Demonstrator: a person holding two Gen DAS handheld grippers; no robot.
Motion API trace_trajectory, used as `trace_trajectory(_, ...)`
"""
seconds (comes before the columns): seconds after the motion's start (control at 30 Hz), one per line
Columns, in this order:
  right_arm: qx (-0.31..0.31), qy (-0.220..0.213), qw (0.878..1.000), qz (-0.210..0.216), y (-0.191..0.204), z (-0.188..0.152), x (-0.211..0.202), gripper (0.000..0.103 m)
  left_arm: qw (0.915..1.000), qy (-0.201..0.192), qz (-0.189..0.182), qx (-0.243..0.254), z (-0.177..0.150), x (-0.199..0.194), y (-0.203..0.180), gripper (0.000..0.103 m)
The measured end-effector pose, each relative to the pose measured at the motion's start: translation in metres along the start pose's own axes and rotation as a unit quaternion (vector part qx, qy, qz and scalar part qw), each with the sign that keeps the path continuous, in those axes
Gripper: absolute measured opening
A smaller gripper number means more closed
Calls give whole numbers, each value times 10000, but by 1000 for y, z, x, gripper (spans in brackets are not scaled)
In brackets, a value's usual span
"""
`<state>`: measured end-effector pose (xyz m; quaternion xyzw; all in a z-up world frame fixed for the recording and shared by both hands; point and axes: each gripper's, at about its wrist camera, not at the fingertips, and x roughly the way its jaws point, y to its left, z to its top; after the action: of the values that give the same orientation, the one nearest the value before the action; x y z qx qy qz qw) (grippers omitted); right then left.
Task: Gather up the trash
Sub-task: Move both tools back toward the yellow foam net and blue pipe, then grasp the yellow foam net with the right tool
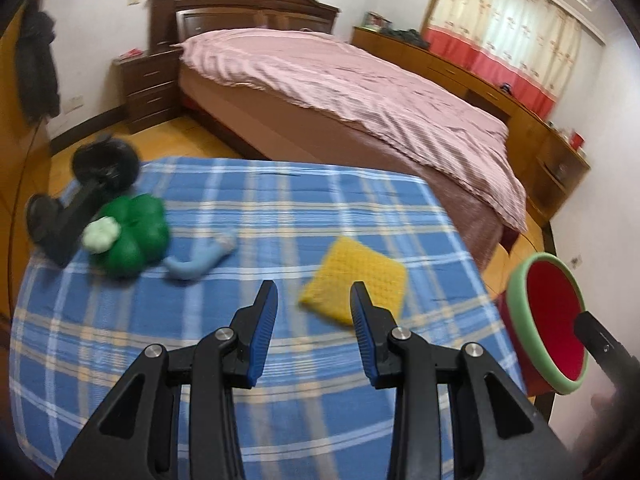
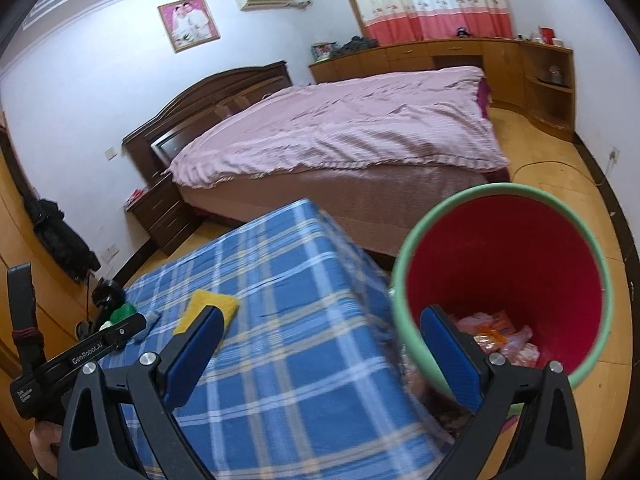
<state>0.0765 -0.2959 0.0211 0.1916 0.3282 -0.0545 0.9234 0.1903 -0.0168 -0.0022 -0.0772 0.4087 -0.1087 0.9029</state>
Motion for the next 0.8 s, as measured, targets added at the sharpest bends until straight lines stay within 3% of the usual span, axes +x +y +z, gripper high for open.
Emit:
trace_trajectory(0.43,-368,754,9958,357,74,-17,63,101,9973,24,349,-639,-4,3,80,37)
trace_trajectory(0.67,-558,1017,9929,257,100,-23,102,100,9965,73,287,-786,-7,10,94,37)
trace_trajectory(0.8,-647,1165,9909,170,111,-27,126,94,9960,101,226,-860,-7,15,99,37)
